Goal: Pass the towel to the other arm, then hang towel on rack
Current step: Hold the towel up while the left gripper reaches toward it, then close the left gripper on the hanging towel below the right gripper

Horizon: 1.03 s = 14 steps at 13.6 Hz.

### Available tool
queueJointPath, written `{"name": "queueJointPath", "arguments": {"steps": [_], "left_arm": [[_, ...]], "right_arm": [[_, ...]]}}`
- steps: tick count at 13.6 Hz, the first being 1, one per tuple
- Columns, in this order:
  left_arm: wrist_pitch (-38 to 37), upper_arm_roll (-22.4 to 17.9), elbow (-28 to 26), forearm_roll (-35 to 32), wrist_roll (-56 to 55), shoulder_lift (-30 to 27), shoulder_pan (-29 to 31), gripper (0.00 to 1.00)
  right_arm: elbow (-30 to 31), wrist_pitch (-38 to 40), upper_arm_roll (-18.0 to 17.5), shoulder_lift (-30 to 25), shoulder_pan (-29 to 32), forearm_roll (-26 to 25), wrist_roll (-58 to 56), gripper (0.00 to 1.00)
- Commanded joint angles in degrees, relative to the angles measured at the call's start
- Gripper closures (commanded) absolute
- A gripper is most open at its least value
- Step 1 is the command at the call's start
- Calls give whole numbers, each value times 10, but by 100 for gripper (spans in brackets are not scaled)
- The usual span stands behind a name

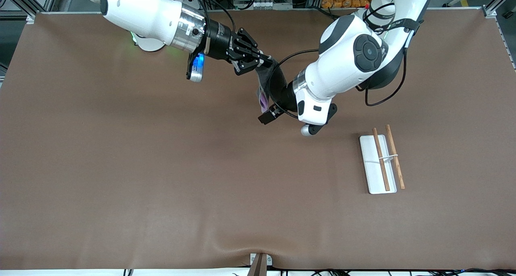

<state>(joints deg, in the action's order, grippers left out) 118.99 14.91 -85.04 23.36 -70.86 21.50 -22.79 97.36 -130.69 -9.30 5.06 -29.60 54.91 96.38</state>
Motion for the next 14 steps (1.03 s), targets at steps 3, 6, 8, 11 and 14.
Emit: {"name": "queueJointPath", "arguments": {"steps": [3, 6, 8, 11, 14], "left_arm": [[-27, -3, 9, 2, -11, 6, -5, 25], [-27, -3, 9, 1, -19, 8, -9, 30], [-29, -2, 7, 1, -23, 9, -12, 35], [-47, -3, 5, 1, -24, 11, -18, 38], [-60, -2, 5, 1, -27, 11, -21, 39]], "right_arm": [[-19, 4, 8, 9, -10, 1, 18, 100], [-19, 4, 8, 11, -11, 1, 18, 100], [-20, 4, 8, 11, -9, 1, 18, 100], [-23, 4, 8, 15, -10, 1, 18, 100], [-24, 4, 8, 17, -10, 0, 18, 100]]}}
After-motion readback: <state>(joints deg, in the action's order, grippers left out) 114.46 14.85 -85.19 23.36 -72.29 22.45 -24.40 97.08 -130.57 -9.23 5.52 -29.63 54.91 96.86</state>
